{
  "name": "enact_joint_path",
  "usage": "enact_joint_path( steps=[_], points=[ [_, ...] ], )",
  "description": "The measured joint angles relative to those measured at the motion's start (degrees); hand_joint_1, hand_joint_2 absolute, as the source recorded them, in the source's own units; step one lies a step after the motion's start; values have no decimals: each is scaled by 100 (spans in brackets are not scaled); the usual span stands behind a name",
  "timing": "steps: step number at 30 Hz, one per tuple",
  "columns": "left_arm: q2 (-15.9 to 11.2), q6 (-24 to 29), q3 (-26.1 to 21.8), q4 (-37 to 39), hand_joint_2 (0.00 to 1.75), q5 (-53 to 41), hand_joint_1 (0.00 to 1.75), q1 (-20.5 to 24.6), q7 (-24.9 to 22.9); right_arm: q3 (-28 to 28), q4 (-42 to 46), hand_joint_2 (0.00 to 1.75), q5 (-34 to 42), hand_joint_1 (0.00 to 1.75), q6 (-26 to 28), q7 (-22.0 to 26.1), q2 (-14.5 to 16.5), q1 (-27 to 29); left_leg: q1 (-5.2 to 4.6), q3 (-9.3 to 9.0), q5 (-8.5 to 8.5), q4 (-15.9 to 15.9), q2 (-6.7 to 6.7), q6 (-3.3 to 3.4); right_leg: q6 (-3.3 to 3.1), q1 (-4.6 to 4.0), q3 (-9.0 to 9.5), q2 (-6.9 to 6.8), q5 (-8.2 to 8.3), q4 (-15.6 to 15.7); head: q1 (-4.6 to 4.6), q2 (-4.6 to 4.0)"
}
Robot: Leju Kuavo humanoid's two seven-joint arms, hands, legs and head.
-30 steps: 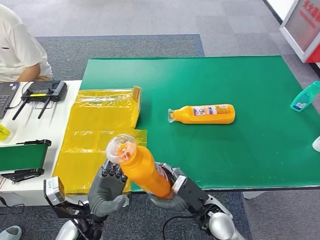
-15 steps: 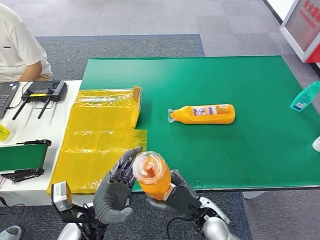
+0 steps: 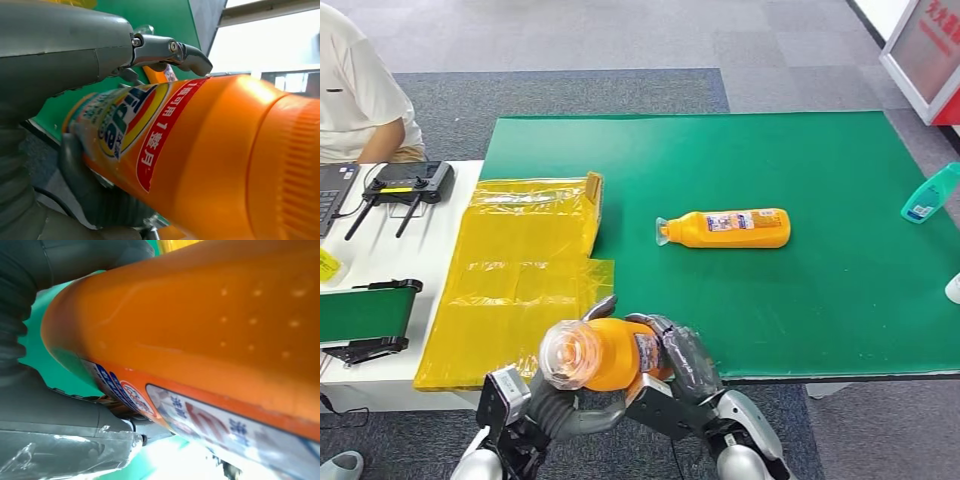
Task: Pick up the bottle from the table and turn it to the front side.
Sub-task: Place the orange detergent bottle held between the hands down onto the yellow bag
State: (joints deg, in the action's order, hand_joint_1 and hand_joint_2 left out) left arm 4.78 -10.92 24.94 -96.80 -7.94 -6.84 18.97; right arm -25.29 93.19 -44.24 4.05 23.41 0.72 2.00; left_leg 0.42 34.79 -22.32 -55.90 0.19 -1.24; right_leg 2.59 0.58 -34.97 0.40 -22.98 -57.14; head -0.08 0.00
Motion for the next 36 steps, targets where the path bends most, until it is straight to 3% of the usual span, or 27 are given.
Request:
enact_joint_path(
  steps=[17,34,35,36],
  points=[
    [22,-23,84,-92,175,-385,0,-22,118,-205,165,175,-324,175,282,-38,33,5,0,-1,1,0,0,0,0,0,0,0,1,0,1,0],
    [24,-124,144,-199,175,-471,0,31,158,-227,111,175,-25,175,25,-79,56,26,0,-1,0,0,0,0,0,0,-1,0,0,0,1,0],
    [23,-126,144,-199,175,-471,11,31,158,-230,105,175,-25,175,25,-79,58,29,0,-1,0,0,0,0,0,0,-1,0,0,0,1,0],
    [23,-127,144,-199,175,-471,52,31,159,-233,102,175,-24,175,25,-79,59,32,0,-1,0,0,0,0,0,0,-1,0,0,0,1,0]
  ],
)
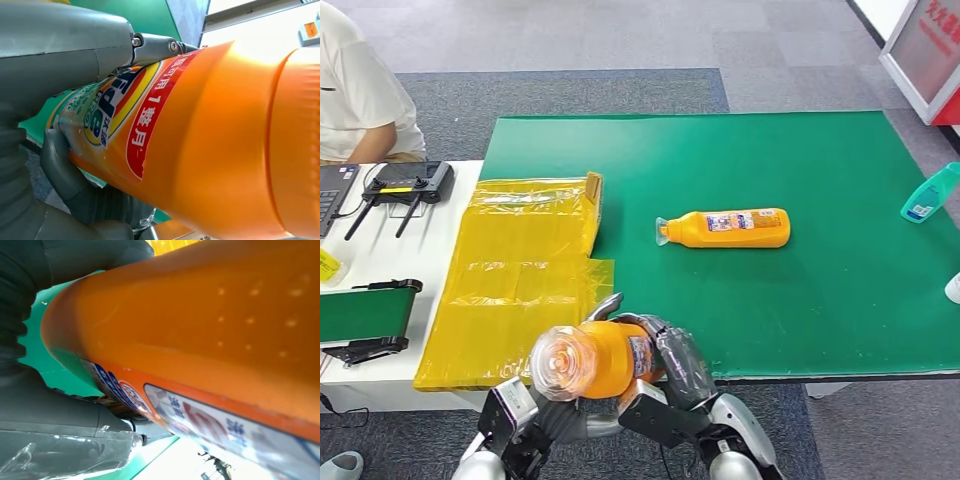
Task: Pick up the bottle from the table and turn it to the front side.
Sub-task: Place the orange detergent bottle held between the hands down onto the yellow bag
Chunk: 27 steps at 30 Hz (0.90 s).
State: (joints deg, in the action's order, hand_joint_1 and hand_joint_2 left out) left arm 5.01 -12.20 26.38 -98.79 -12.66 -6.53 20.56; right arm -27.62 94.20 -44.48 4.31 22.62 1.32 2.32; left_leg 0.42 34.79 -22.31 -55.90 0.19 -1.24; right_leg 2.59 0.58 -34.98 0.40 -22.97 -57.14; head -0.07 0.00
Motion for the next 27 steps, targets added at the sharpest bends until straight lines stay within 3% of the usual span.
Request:
enact_joint_path(
  steps=[2,3,21,22,25,26,27],
  points=[
    [-2,-3,1,0,175,-2,137,0,0,-5,-4,175,0,175,0,0,3,2,0,0,0,0,0,0,0,0,0,0,0,0,0,0],
    [-1,-3,2,0,175,-11,169,2,0,-10,-7,175,-1,175,-1,-1,3,4,0,0,0,0,0,0,0,0,0,0,0,0,0,0],
    [6,30,-31,0,175,-15,175,43,-8,-25,-31,175,5,175,10,-4,4,91,0,0,0,0,0,0,0,0,0,0,0,0,0,0],
    [6,35,-31,0,175,-5,175,41,-8,-25,-31,175,5,161,11,-4,4,93,0,0,0,0,0,0,0,0,0,0,0,0,0,0],
    [6,58,-34,0,175,30,175,28,-8,-25,-31,175,14,30,13,-8,7,98,0,0,0,0,0,0,0,0,0,0,0,0,0,0],
    [7,77,-39,0,175,49,175,18,-8,-25,-31,175,19,0,12,-14,8,99,0,0,0,0,0,0,0,0,0,0,0,0,0,0],
    [8,100,-44,0,175,71,175,4,-8,-23,-31,175,25,0,10,-26,11,100,0,0,0,0,0,0,0,0,0,0,0,0,0,0]
  ],
)
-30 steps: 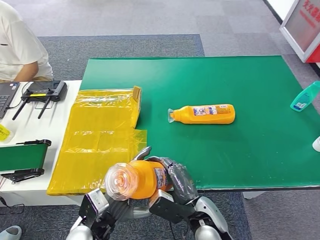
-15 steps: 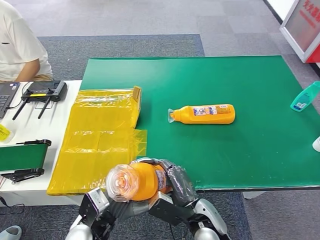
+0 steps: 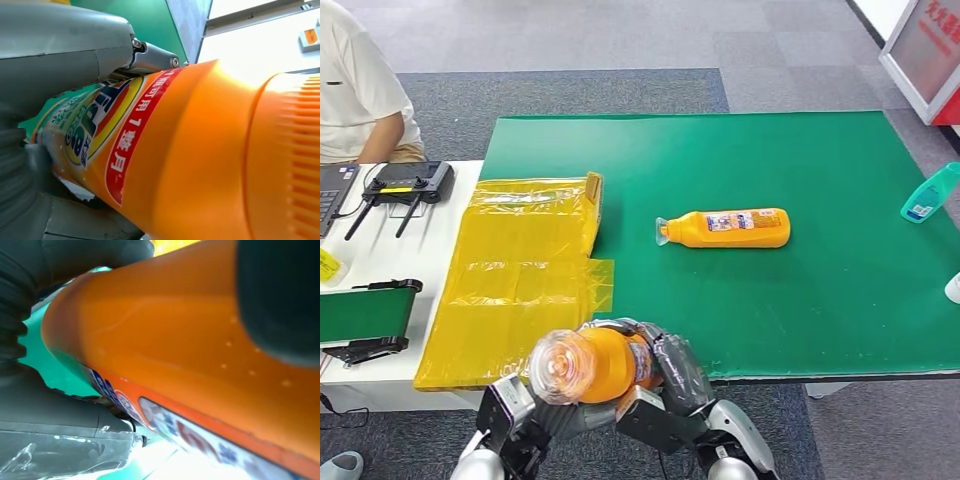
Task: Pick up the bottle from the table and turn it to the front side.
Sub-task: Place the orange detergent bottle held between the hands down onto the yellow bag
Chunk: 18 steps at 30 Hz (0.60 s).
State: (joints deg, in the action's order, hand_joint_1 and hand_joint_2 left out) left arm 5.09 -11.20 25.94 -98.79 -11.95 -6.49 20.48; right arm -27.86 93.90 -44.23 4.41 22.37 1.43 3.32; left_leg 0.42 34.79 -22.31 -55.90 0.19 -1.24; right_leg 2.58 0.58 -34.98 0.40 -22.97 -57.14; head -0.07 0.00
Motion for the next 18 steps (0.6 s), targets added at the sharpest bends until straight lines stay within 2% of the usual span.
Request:
enact_joint_path(
  steps=[9,18],
  points=[
    [5,22,-61,-71,175,347,175,-155,9,183,41,175,171,0,18,56,54,114,0,1,-1,0,0,1,1,0,1,0,-1,0,0,0],
    [63,232,-247,-442,175,291,175,-394,22,562,393,175,171,0,66,115,113,413,0,1,-2,0,0,1,1,0,1,0,-1,0,0,0]
  ],
)
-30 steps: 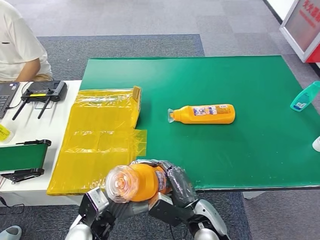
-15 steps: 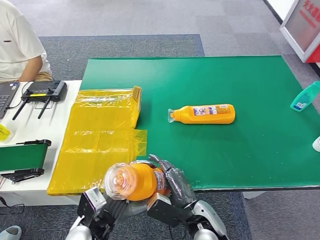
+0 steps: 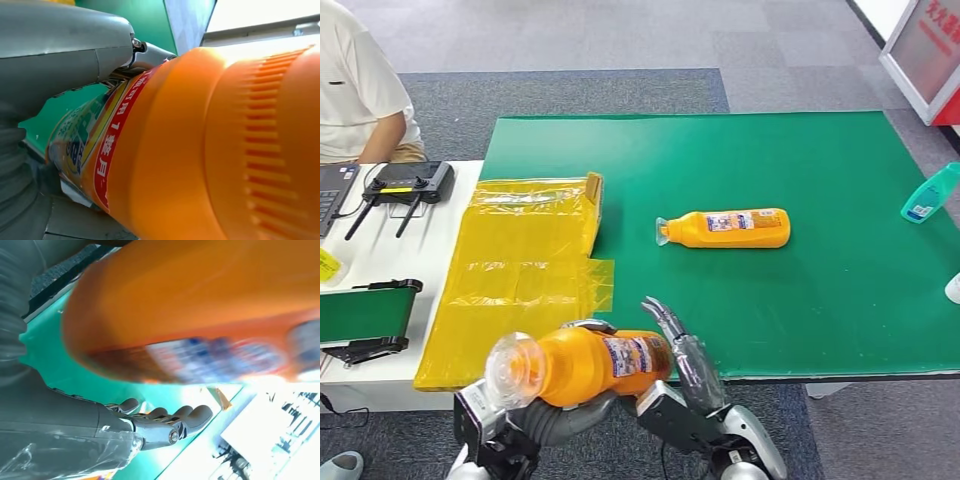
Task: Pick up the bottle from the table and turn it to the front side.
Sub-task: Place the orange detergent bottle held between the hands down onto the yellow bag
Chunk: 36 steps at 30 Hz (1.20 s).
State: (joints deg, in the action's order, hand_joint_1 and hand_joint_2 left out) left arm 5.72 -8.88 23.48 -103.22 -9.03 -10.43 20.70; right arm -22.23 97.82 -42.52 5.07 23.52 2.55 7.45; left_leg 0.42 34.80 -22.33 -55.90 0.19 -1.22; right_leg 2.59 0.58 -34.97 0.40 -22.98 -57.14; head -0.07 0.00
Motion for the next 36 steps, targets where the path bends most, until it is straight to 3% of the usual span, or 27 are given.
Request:
enact_joint_path(
  steps=[18,26,36],
  points=[
    [15,-30,-319,-627,175,-292,175,-269,191,660,356,175,-99,0,119,3,38,172,0,-1,0,0,0,0,0,0,0,0,0,0,0,0],
    [-1,547,-330,-936,175,-1188,175,-377,144,692,587,175,-268,0,240,27,40,370,0,0,-1,0,0,1,1,0,0,0,-1,0,-1,0],
    [179,1406,-408,-1077,175,-3283,175,-354,-464,635,879,175,-395,0,312,-34,40,506,0,-1,0,0,0,0,0,1,1,0,0,0,0,0]
  ],
)
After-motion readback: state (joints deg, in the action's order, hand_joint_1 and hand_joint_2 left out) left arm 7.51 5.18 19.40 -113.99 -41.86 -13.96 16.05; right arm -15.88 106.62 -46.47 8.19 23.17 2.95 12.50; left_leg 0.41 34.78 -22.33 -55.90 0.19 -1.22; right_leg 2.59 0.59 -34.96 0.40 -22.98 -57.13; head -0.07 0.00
